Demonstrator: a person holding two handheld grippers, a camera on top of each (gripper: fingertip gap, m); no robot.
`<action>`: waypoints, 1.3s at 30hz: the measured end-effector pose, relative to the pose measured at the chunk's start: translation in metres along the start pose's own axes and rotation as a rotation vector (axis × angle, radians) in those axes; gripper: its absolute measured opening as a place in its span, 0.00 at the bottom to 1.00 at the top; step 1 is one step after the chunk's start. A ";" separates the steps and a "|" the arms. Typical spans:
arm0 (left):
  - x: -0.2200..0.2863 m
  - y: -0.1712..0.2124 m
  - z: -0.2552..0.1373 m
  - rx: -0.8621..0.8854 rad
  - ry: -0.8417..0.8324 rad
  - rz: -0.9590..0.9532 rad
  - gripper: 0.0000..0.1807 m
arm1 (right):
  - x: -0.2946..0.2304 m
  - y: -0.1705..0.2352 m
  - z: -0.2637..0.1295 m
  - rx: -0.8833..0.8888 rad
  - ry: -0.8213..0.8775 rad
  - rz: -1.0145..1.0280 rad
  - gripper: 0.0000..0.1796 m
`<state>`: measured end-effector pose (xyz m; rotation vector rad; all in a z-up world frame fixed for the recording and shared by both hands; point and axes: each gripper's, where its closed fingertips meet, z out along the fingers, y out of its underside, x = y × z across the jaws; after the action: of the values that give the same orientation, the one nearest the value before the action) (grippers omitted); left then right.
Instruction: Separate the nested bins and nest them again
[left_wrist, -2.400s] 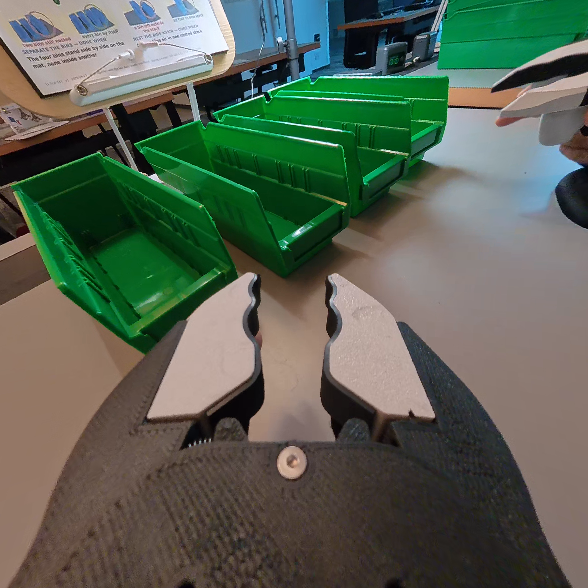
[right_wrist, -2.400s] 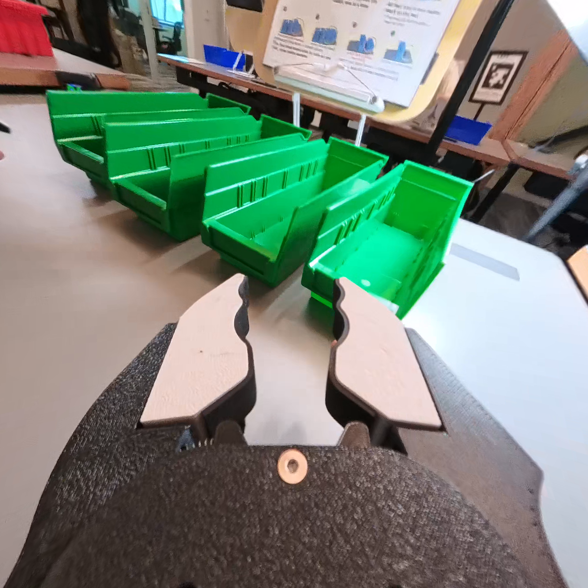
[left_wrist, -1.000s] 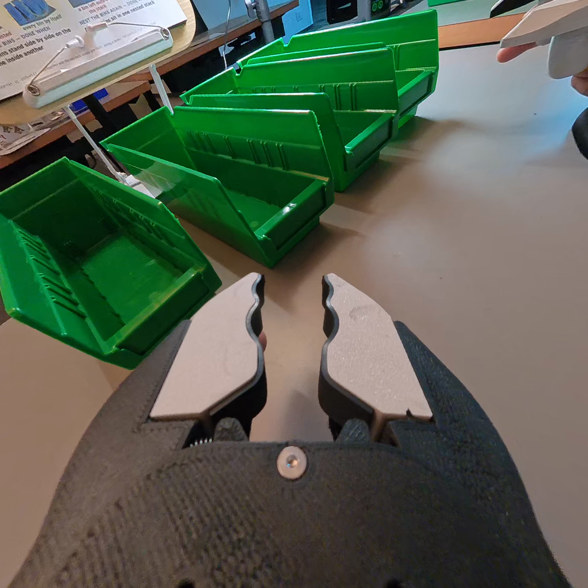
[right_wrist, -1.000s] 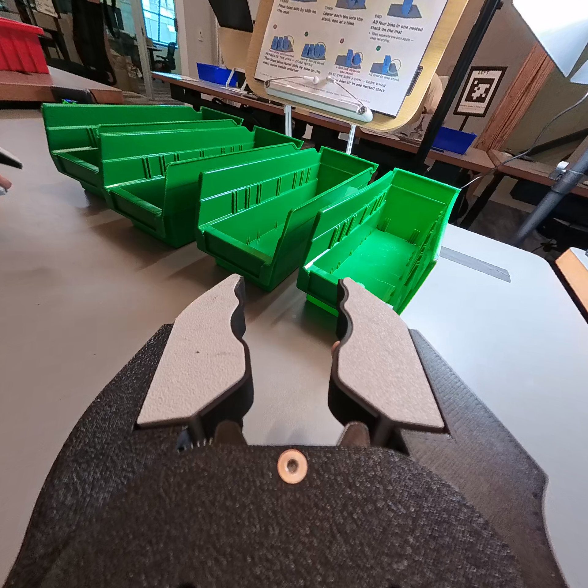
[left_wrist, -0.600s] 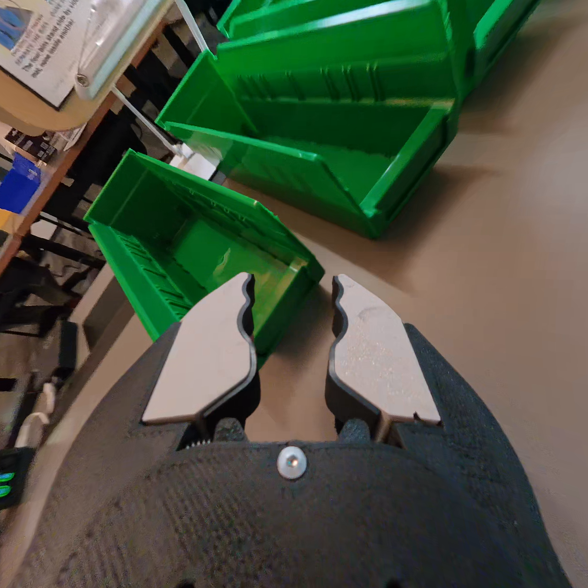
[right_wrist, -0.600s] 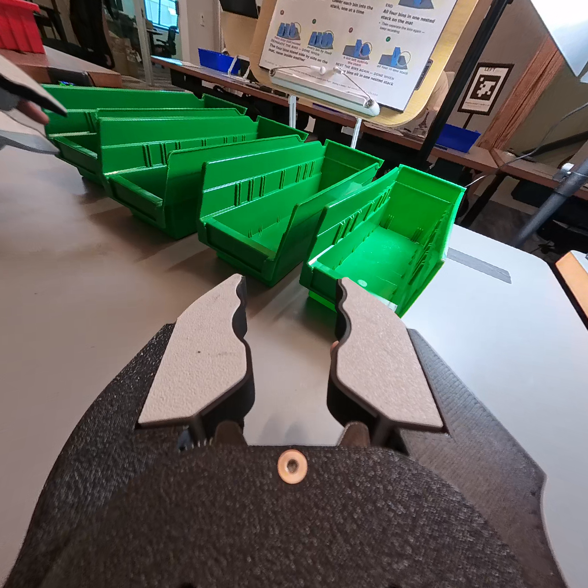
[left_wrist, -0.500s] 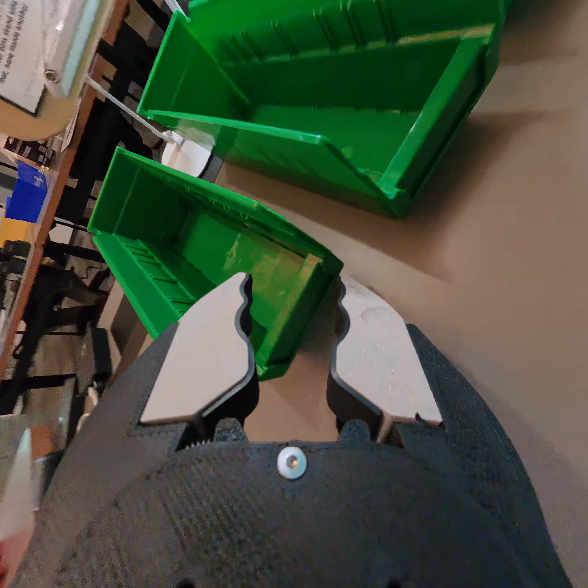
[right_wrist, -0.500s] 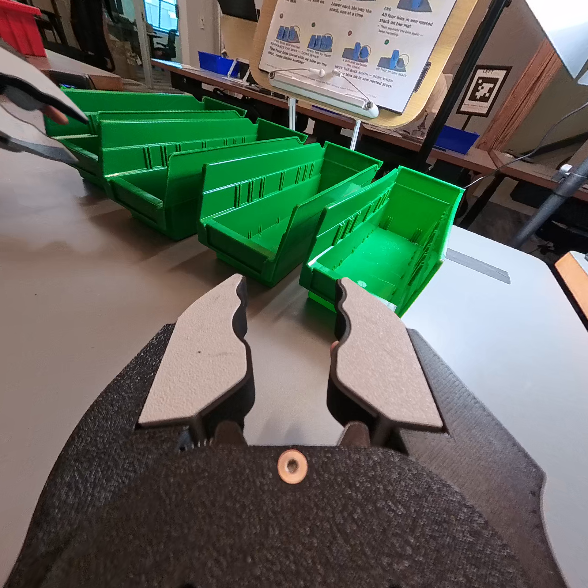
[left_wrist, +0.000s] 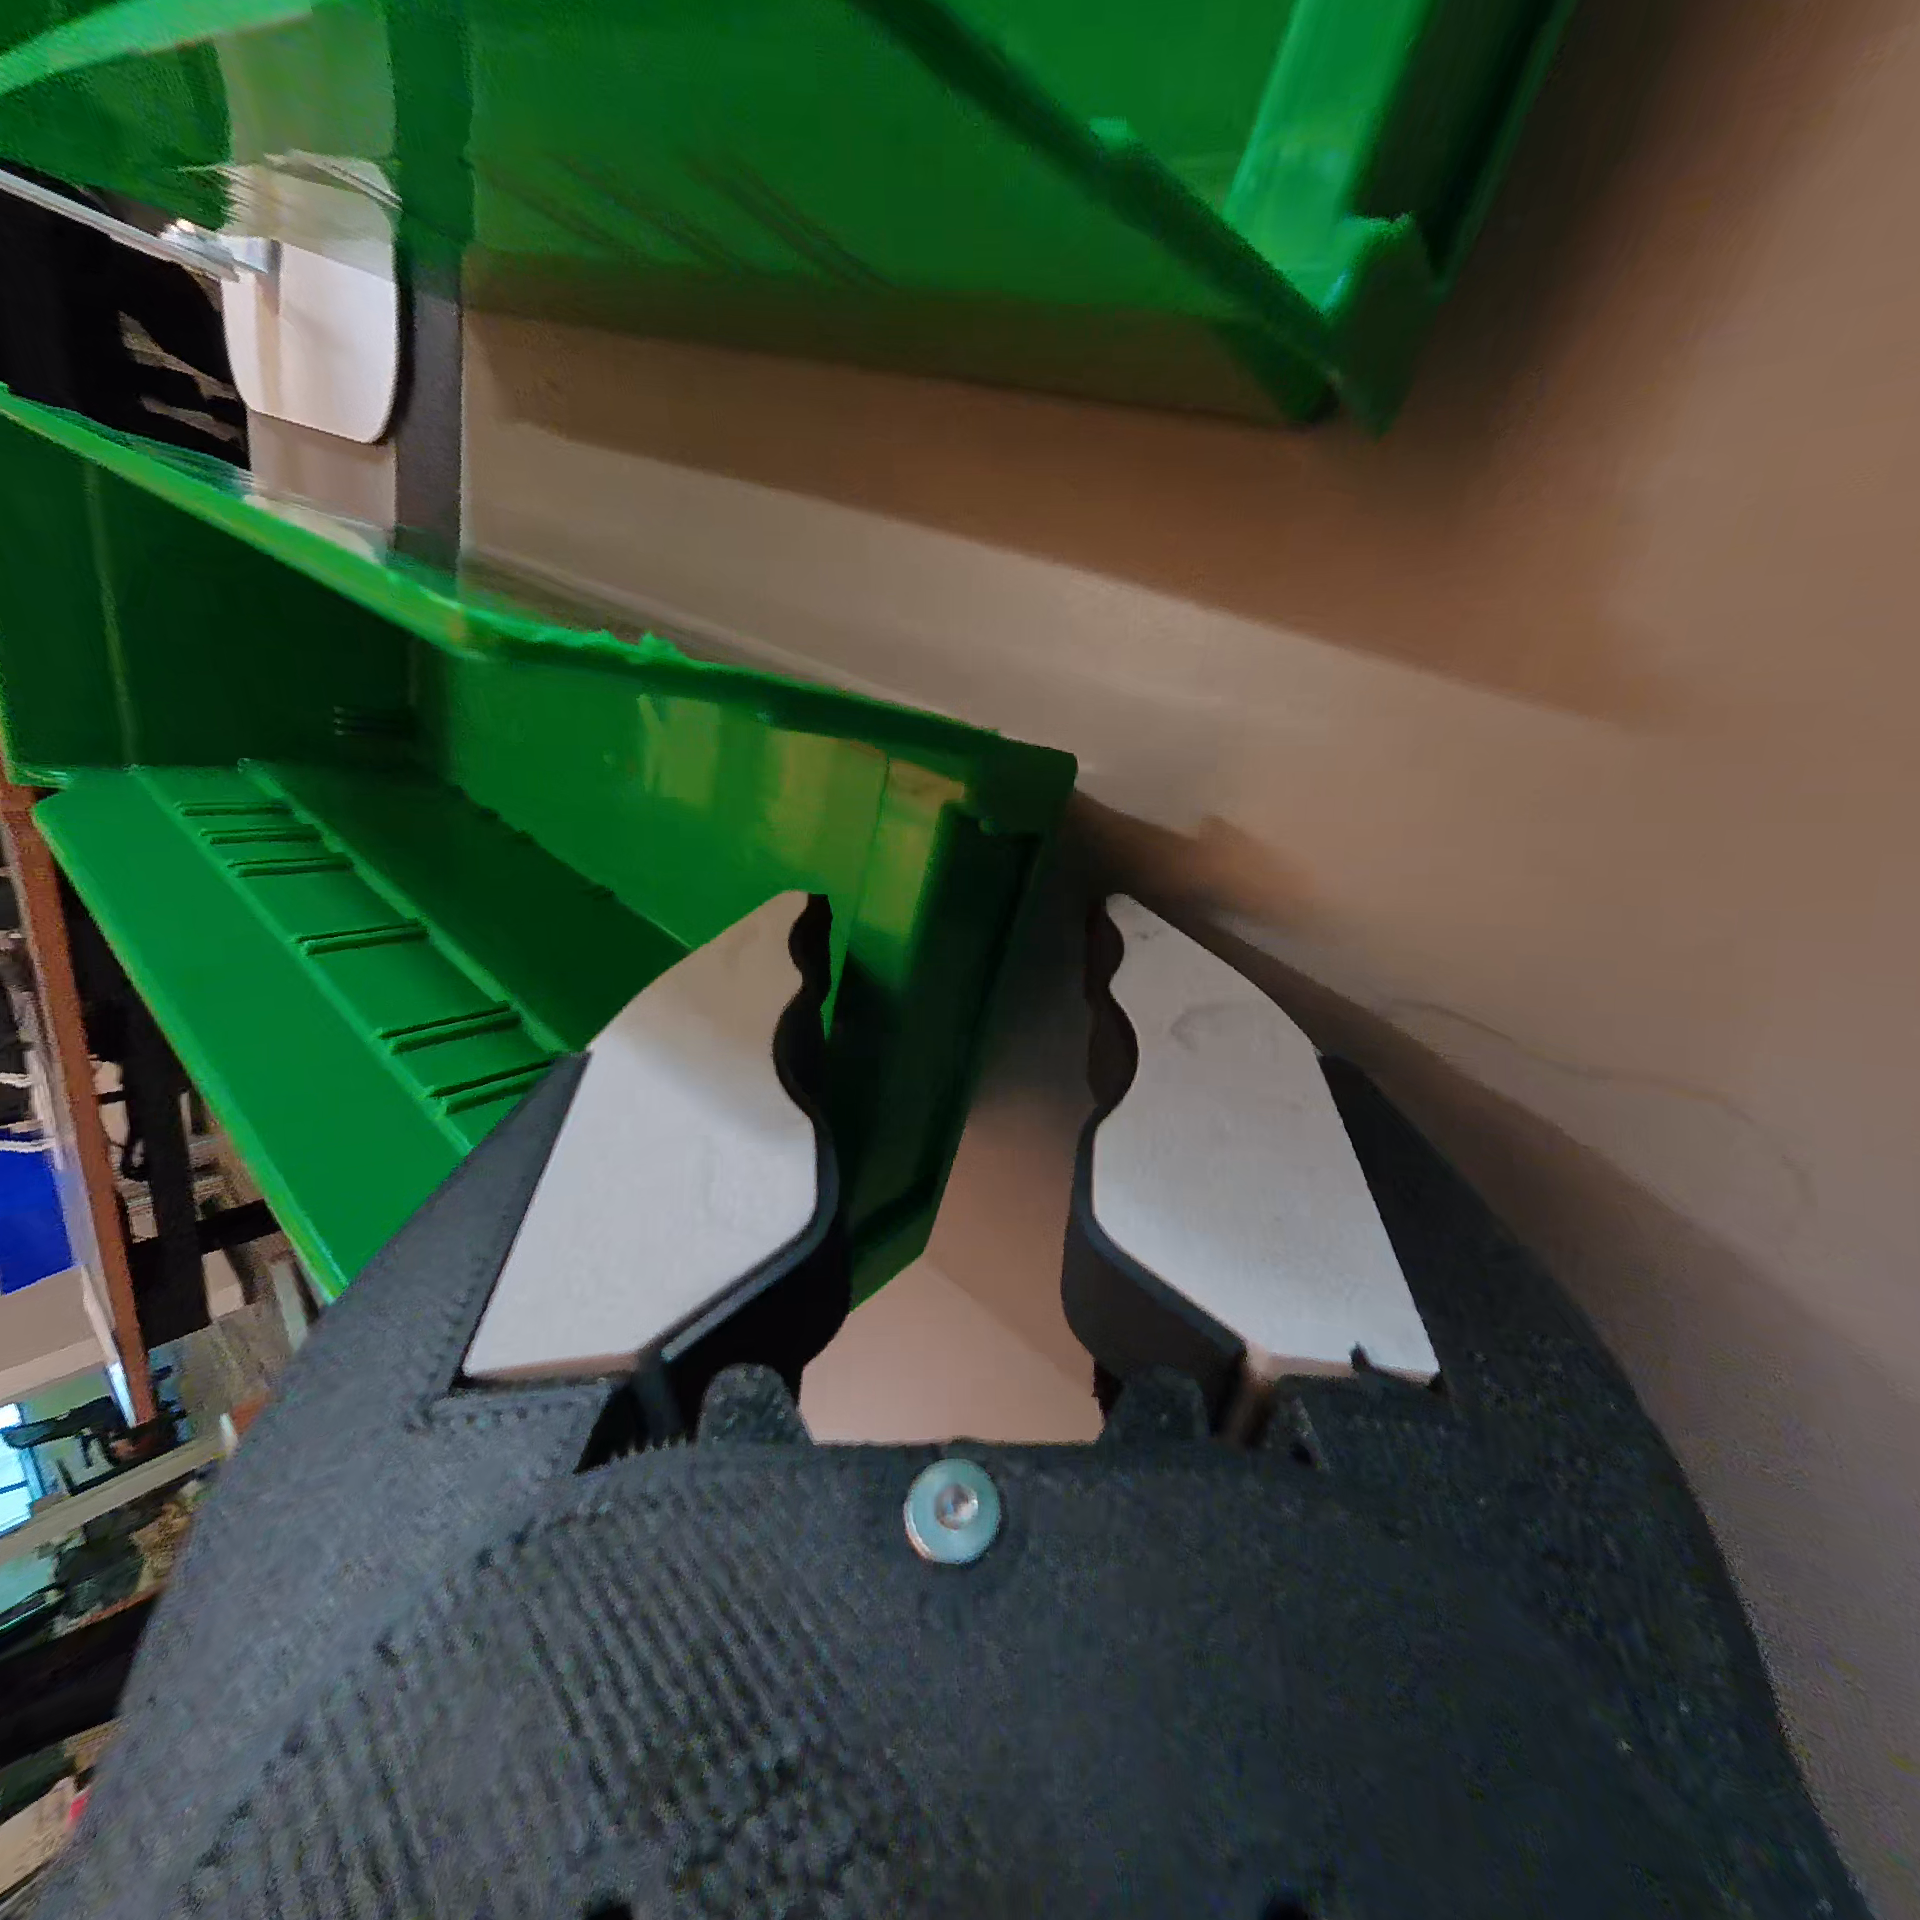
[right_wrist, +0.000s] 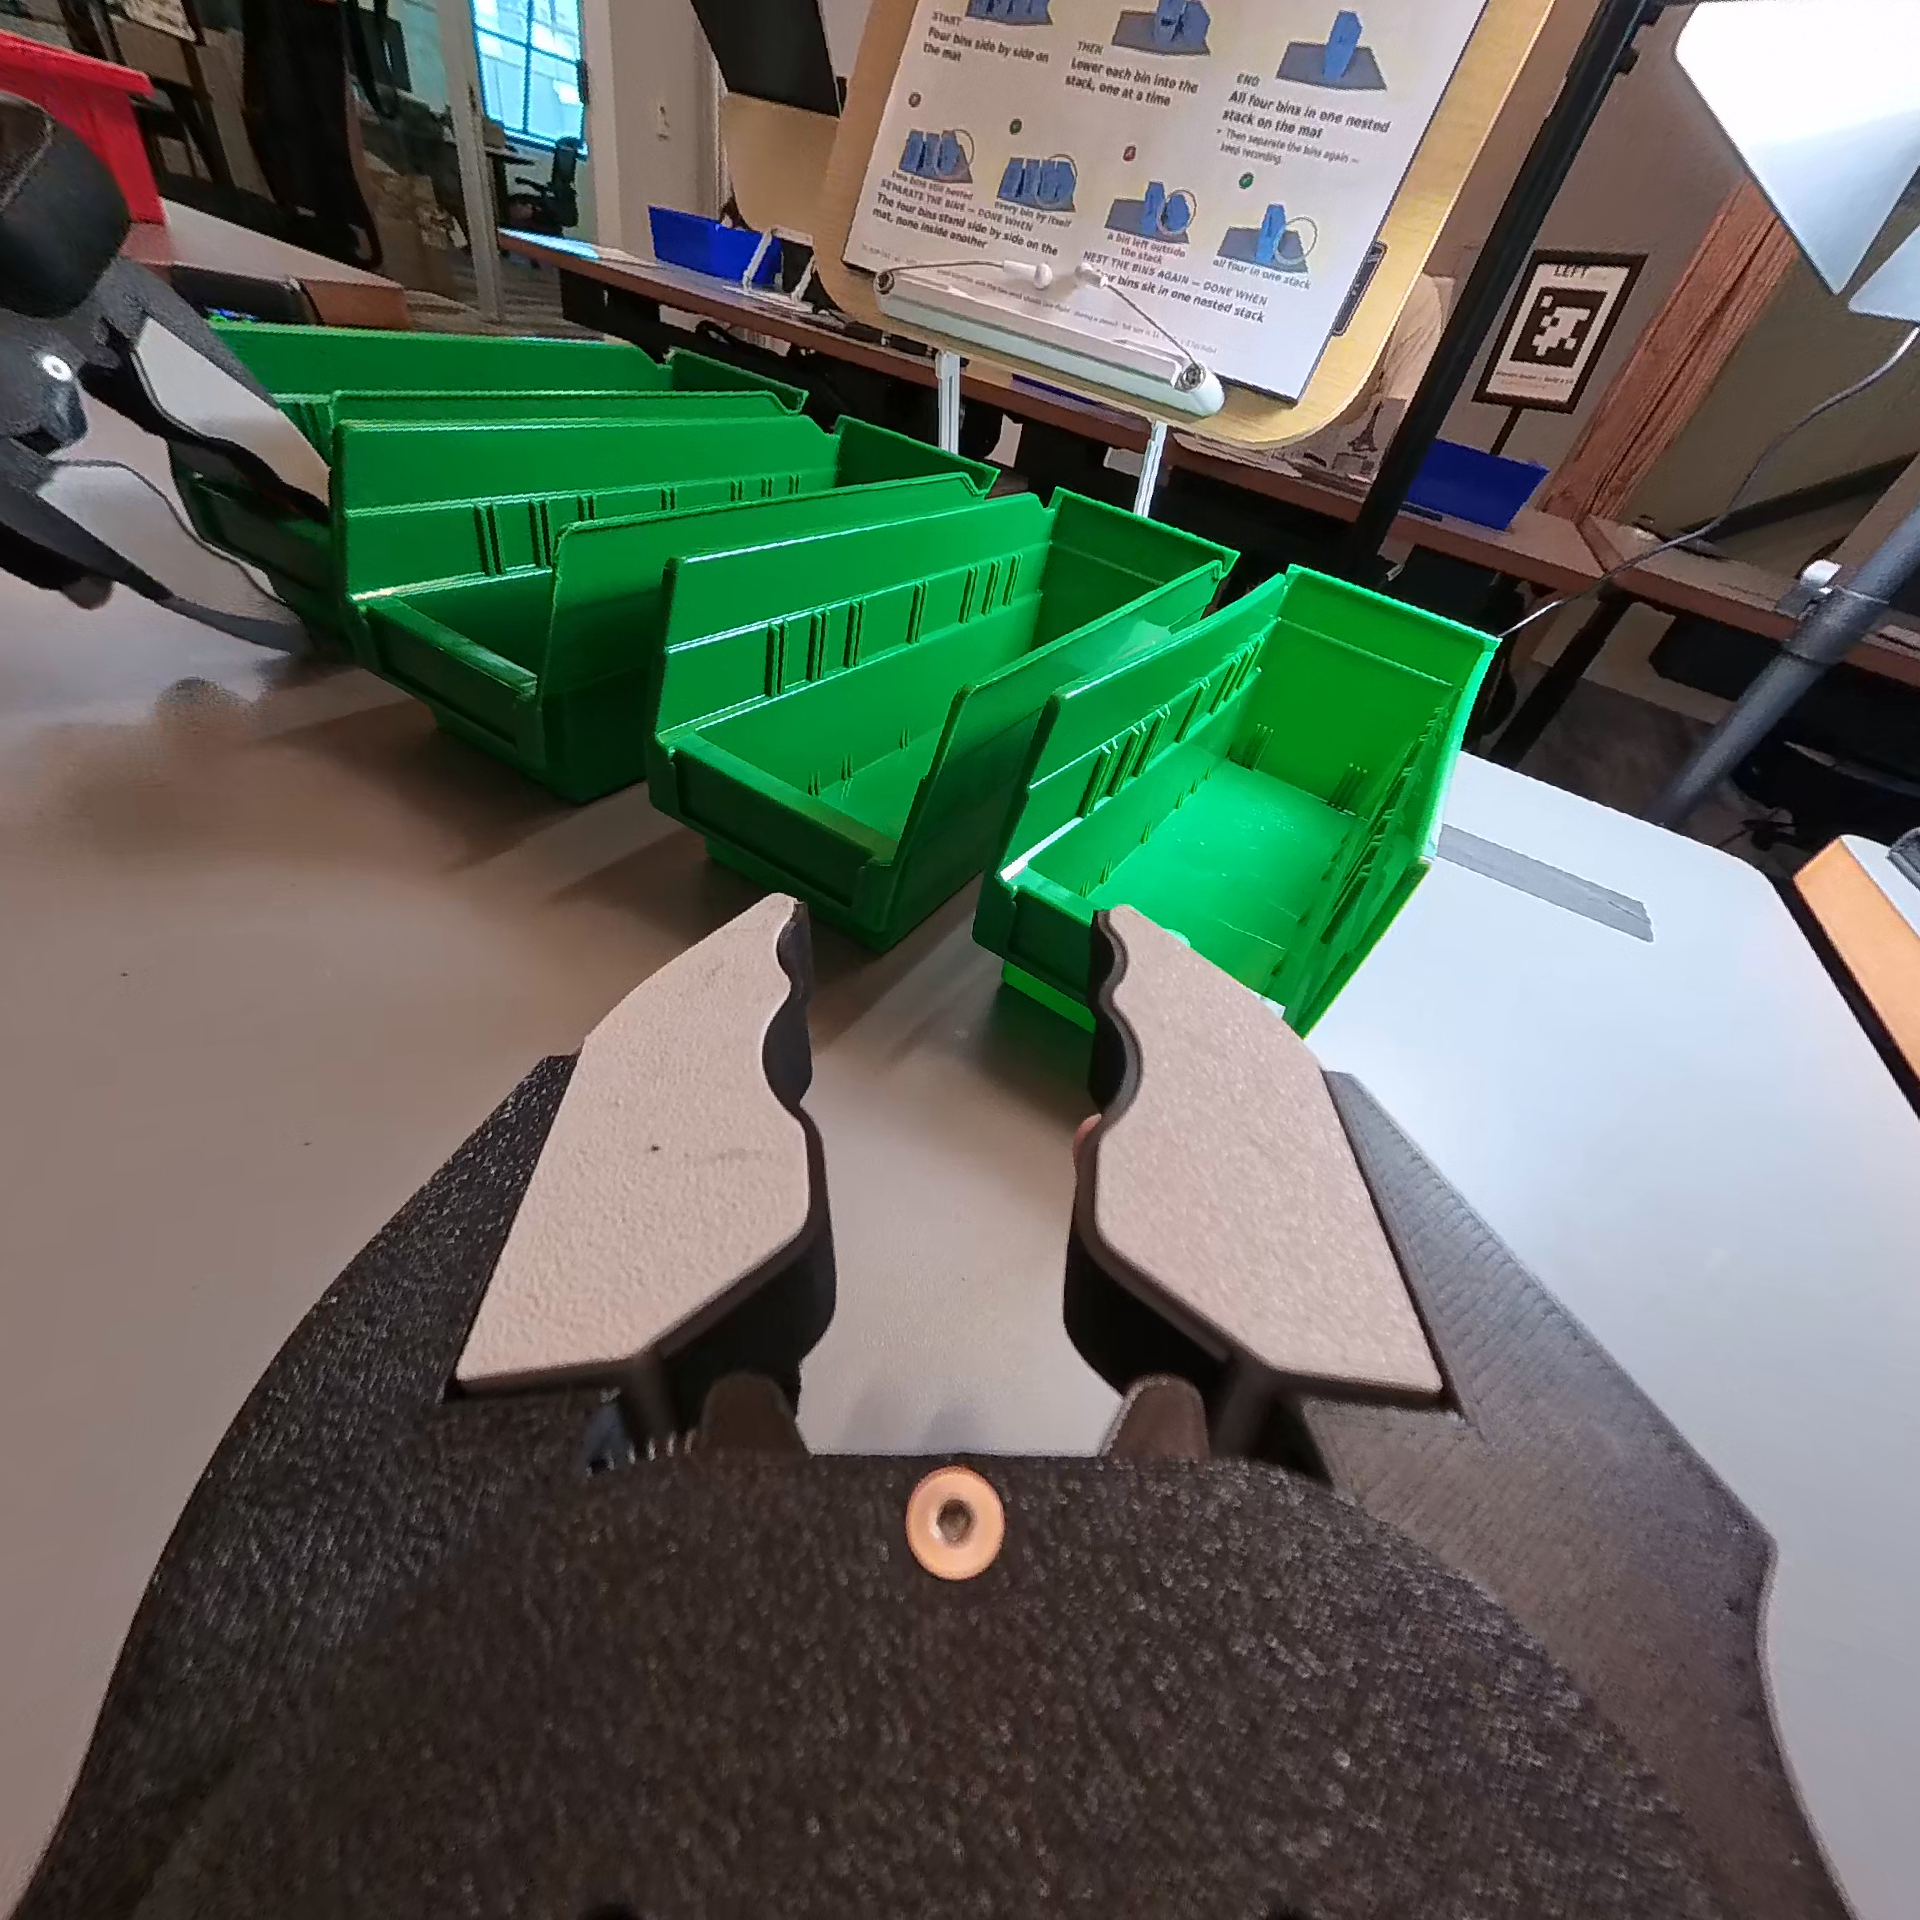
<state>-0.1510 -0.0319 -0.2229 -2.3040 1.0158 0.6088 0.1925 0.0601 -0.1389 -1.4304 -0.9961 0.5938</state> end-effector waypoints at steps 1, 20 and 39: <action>-0.001 0.001 0.001 -0.003 -0.012 0.008 0.26 | 0.000 0.000 0.000 0.000 0.002 0.000 0.28; -0.035 -0.012 -0.039 0.067 -0.196 0.126 0.16 | 0.000 0.002 0.002 -0.018 0.007 -0.014 0.26; -0.009 -0.149 -0.067 0.156 -0.115 0.302 0.17 | 0.002 -0.001 -0.002 0.007 0.015 -0.013 0.25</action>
<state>-0.0300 0.0149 -0.1235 -1.9736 1.3181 0.7436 0.1949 0.0601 -0.1368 -1.4189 -0.9900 0.5762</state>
